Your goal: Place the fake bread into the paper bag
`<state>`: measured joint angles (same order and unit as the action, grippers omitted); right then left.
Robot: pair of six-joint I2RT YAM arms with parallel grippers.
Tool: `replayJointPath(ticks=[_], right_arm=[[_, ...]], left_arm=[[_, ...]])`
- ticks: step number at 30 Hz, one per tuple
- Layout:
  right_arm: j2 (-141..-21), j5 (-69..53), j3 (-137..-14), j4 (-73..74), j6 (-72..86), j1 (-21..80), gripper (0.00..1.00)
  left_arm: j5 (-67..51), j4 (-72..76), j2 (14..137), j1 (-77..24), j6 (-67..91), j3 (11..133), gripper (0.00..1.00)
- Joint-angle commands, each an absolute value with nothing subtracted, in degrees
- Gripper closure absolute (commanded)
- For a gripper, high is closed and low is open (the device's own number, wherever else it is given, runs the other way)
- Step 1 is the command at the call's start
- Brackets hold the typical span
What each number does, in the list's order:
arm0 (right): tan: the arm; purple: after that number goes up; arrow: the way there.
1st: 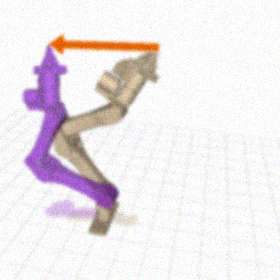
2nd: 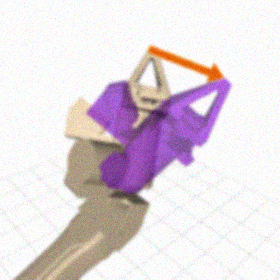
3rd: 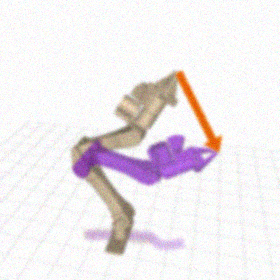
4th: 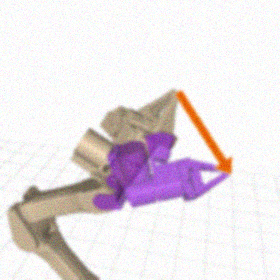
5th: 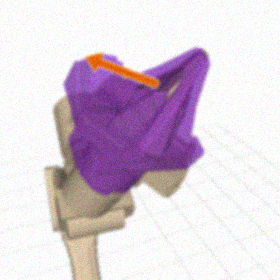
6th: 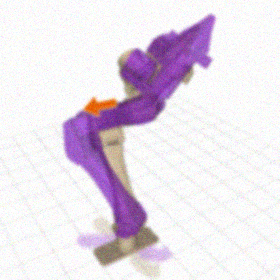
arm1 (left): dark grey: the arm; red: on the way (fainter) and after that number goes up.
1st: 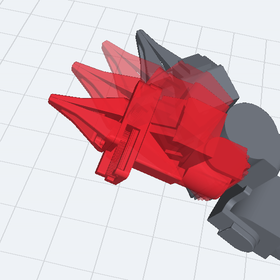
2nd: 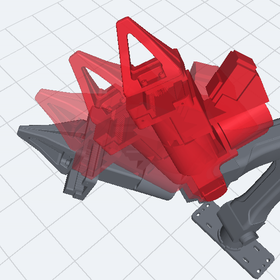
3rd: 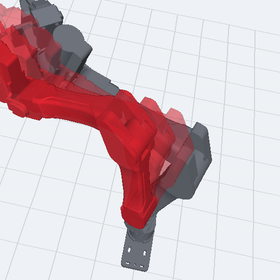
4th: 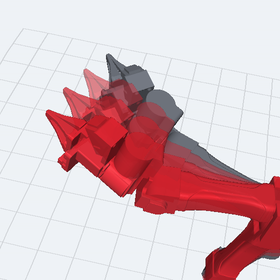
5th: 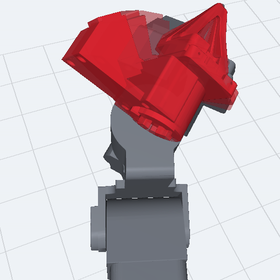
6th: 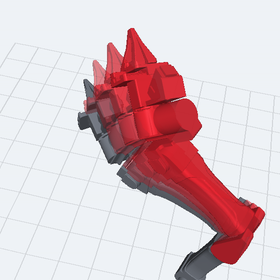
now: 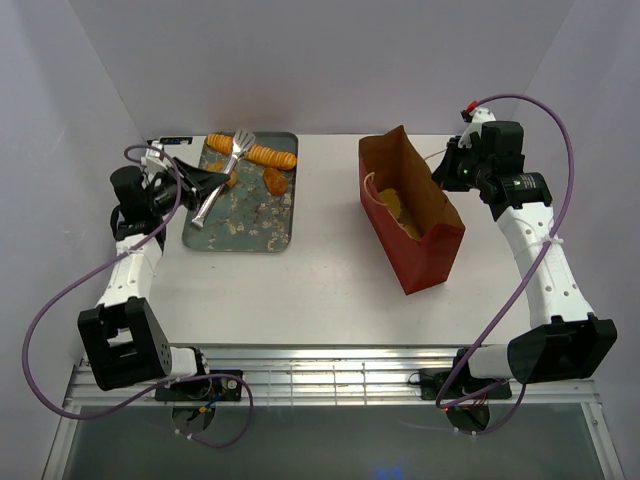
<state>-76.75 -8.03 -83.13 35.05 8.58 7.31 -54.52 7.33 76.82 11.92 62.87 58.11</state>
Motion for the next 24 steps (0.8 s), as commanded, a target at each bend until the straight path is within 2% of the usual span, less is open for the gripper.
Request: replayJointPath(ticks=[1,6,12,17,24], right_arm=[[-76.0,-8.3,-84.7,33.7,8.1,7.5,0.87],[-76.2,-8.7,-85.3,33.7,8.2,7.4,0.87],[-75.9,-9.0,-85.3,33.7,8.2,7.5,0.87],[-75.8,-9.0,-85.0,33.5,8.2,7.4,0.87],[-75.8,-9.0,-85.2,33.5,8.0,7.5,0.87]], left_arm=[[-60.0,16.4,75.0,15.5,68.9,50.8,0.5],[-59.7,30.2,76.7,20.1,79.4,38.5,0.48],[-58.0,40.0,80.4,22.5,87.4,33.0,0.45],[-56.7,42.2,84.3,23.6,88.9,31.3,0.4],[-56.3,45.6,88.7,25.5,91.1,28.5,0.39]])
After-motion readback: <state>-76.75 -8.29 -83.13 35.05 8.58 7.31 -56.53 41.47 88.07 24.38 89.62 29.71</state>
